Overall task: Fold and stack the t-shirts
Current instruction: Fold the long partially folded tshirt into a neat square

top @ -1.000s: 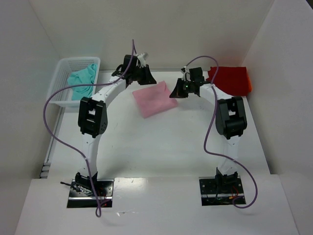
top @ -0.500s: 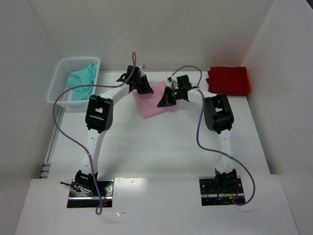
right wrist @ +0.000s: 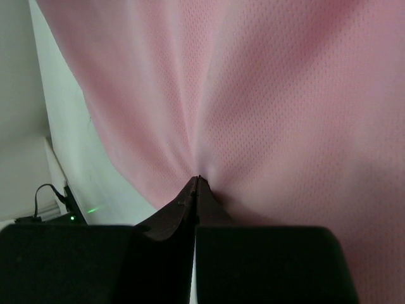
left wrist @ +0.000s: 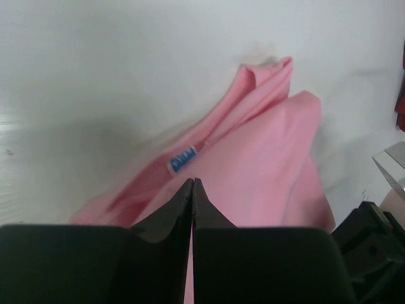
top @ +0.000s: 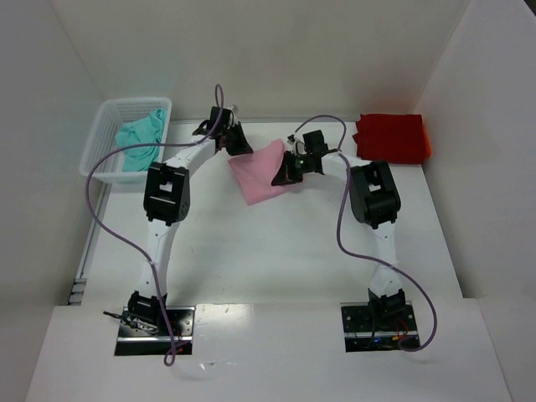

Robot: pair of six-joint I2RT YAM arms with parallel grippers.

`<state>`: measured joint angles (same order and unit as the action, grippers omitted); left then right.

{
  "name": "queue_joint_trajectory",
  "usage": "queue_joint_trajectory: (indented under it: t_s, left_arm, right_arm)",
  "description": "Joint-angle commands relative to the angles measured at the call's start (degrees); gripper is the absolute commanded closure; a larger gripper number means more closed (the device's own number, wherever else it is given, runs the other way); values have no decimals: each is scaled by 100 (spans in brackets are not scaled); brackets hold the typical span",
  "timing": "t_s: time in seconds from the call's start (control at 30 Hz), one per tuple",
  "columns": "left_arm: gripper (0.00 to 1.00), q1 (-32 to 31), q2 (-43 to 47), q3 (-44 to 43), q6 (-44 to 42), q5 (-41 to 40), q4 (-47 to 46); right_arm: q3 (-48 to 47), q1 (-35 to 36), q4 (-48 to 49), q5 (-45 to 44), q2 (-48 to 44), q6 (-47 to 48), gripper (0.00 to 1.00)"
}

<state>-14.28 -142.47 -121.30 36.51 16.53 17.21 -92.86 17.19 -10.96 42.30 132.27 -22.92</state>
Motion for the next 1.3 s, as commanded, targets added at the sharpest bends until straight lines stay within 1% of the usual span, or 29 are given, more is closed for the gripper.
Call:
queue_joint_trajectory:
  t_s: [0.0,0.1,0.2,0.33,0.37,0.4,0.47,0.5,0.53,0.57,0.63,0.67,0.7,0.73,0.77,0.83,0.87,0.93,0.97,1.07,1.23,1.27]
  left_arm:
    - [95,110,-78,-87,102,25,-51]
    - [95,171,-79,-140,50,218,-156]
    - [89,172,52,-210,-153,411,-157]
    - [76,172,762,-210,-539,500,-157]
    - [73,172,887,-210,-618,569,-105]
    - [69,172,1010,-210,-767,657,26]
    - [66,172,1414,8,-891,658,185]
    - [63,172,1581,210,-952,658,186]
    - [62,102,1939,438,-1005,658,186]
    - [62,101,2125,1006,-1006,658,-49]
    - [63,49,2538,1562,-893,1112,-314]
    - [67,48,2619,1791,-822,1254,-532]
    - [77,-30,2672,2020,-752,1395,-665]
    - [81,-31,2672,2422,-638,1466,-771]
    - [84,-196,2672,2583,-637,1467,-876]
    - [90,-338,2594,2795,-566,1467,-930]
    - [91,-399,2593,2996,-462,1406,-1139]
    - [93,-566,2418,3129,-321,1248,-1272]
    - [94,-567,2417,3199,-198,995,-1473]
    - [94,-620,2163,3253,-100,685,-1668]
    - [94,-567,1567,2726,-48,325,-1607]
    - [94,-567,1478,2612,-48,324,-1416]
  right_arm:
    - [391,-136,-398,-477,-306,349,100]
    - [567,-277,-398,-477,-587,349,100]
    - [471,-409,-398,-337,-929,349,100]
    - [-205,-409,-241,-65,-1299,51,100]
    - [-354,-409,-240,40,-1300,-106,99]
    - [-695,-409,-240,41,-1300,-169,97]
    - [-1022,-409,-240,181,-1300,-169,92]
    - [-1180,-409,-240,182,-1248,-169,92]
    - [-1425,-409,-240,77,-1247,-169,92]
    - [-1532,-409,-240,-89,-1099,-108,92]
    - [-1796,-409,-310,-152,-897,-46,92]
    - [-1893,-409,-310,-152,-626,-46,92]
    - [-2024,-409,-310,-83,-484,-46,94]
    - [-2086,-409,-310,-82,-335,-46,98]
    - [-2139,-409,-310,-82,-81,-46,99]
    - [-2192,-409,-310,-388,114,6,99]
    - [-2193,-409,-310,-520,202,7,99]
    - [-2394,-409,-441,-827,431,147,99]
    - [-2456,-409,-512,-933,492,225,99]
    - [-2456,-409,-679,-1294,555,288,99]
    - [-1895,-523,-679,-1734,379,341,99]
    - [-1807,-524,-679,-1787,318,341,99]
